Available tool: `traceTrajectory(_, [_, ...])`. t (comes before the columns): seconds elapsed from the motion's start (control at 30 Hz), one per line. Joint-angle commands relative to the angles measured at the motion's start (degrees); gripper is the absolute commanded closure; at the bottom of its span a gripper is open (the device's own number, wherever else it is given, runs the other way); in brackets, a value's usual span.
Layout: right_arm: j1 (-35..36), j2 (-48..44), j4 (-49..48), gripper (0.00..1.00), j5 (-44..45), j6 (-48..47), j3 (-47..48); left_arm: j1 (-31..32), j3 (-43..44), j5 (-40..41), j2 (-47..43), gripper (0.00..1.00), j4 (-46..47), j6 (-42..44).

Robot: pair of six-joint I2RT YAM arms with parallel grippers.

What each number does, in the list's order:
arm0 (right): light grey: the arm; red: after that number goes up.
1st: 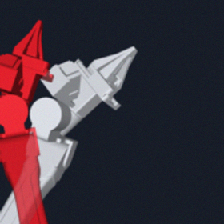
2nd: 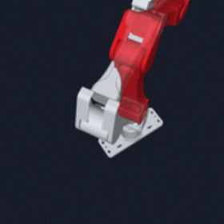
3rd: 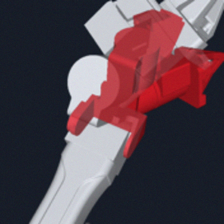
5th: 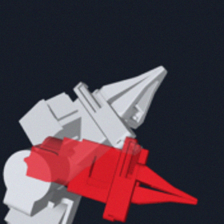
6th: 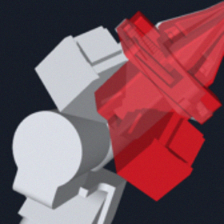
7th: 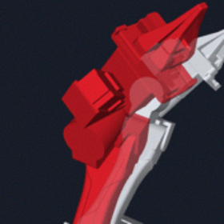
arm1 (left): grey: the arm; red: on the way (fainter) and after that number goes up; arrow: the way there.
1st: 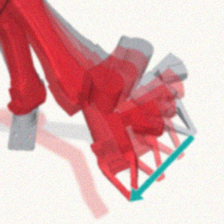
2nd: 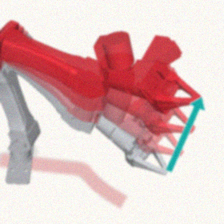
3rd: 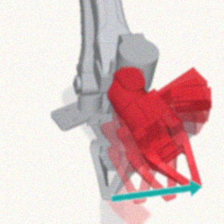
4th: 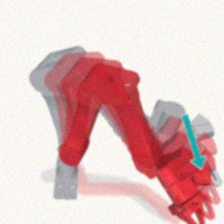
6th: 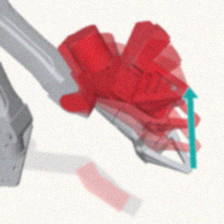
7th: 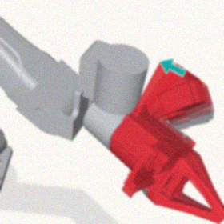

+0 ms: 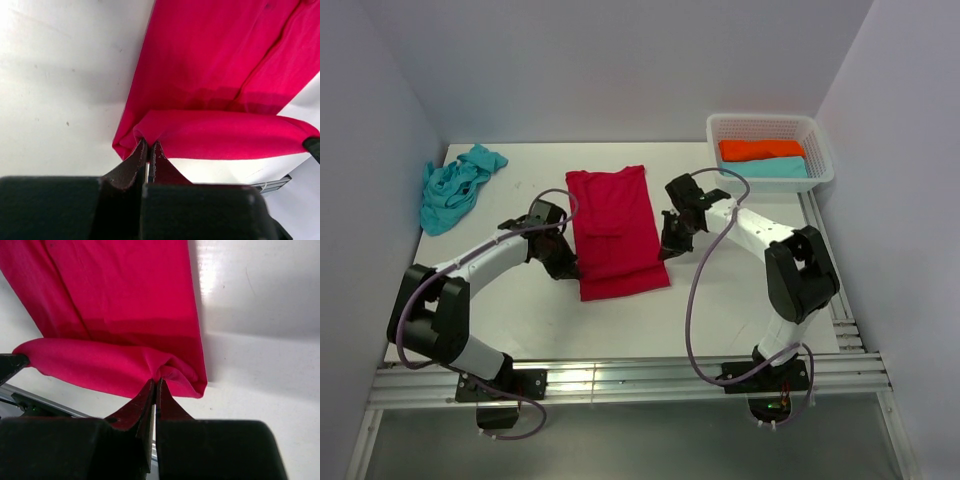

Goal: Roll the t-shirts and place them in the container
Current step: Roll the tshirt

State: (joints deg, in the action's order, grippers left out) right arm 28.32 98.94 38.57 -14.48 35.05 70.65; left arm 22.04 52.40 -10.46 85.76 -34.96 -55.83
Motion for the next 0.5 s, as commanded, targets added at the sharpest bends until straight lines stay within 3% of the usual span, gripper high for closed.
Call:
traceTrajectory(0.0, [-1.16,1.52,0.28,0.96,0.51,-0.33,2.91,-1.47,3.14,-1.4,0.9,0.98,0.77,3.01])
traceTrajectory(0.27, [-2.74,4.94,-0.77,0.89,0.94,1.34,5.46,-2.88,6.48,-1.67,3.45,0.91,1.39,3.98])
traceTrajectory(0.3, [-2.83,5.13,-1.12,0.85,0.6,1.69,5.55,-2.97,6.66,-1.84,3.63,0.87,1.47,4.07])
traceTrajectory(0.33, [-2.83,5.3,-1.39,0.78,0.51,2.04,5.72,-3.06,7.1,-2.02,3.98,0.75,1.65,4.15])
traceTrajectory(0.4, [-3.0,4.43,-3.05,0.52,0.94,2.92,5.38,-3.32,7.36,-1.85,4.07,0.66,1.47,4.24])
traceTrajectory(0.47, [-3.09,3.46,-4.63,0.44,1.21,3.45,5.11,-3.41,7.36,-1.93,4.07,0.58,1.74,4.42])
